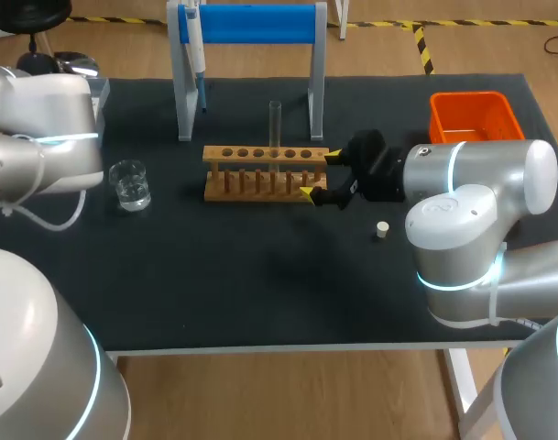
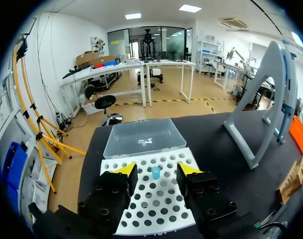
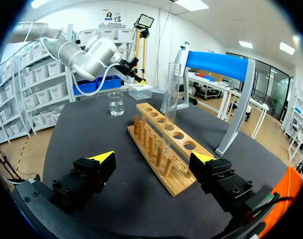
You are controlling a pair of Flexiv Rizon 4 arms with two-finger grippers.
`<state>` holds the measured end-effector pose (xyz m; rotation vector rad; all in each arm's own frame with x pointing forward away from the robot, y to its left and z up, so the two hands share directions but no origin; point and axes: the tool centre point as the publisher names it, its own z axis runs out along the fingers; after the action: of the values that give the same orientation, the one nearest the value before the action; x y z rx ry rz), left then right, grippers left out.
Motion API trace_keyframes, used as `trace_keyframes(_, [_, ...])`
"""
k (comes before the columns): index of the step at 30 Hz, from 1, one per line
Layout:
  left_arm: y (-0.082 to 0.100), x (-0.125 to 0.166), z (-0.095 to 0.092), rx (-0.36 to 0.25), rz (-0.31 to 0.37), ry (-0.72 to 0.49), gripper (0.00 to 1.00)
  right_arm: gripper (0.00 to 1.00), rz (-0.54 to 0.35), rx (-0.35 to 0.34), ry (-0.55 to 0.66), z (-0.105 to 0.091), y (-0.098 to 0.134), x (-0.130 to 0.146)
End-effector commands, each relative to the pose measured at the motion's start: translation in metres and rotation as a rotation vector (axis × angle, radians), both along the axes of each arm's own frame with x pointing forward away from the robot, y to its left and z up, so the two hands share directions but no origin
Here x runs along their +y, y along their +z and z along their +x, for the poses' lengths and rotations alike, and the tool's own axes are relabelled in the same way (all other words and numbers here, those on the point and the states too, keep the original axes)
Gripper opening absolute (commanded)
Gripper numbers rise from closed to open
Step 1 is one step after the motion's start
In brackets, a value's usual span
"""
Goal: Invert the test tube, pick up the pipette, mount the tip to pipette, aspirate from beaker and dispense into the tube, eject the tip, return the pipette, and cap with the stopper.
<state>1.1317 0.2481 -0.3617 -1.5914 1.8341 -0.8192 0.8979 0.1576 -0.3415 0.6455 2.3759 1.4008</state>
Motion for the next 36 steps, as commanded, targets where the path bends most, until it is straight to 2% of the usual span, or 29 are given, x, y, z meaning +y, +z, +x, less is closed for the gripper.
trace_keyframes(1, [-0.0031, 0.001, 0.0066, 0.004, 0.001, -0.002, 0.49, 1.0, 0.003, -0.001, 0.002, -0.0003, -0.0005, -0.0013])
trace_keyframes(36, [-0.0081, 0.0024, 0.0093, 0.01, 0.004, -0.004, 0.45, 1.0, 0.003, -0.001, 0.002, -0.0003, -0.0005, -0.0013])
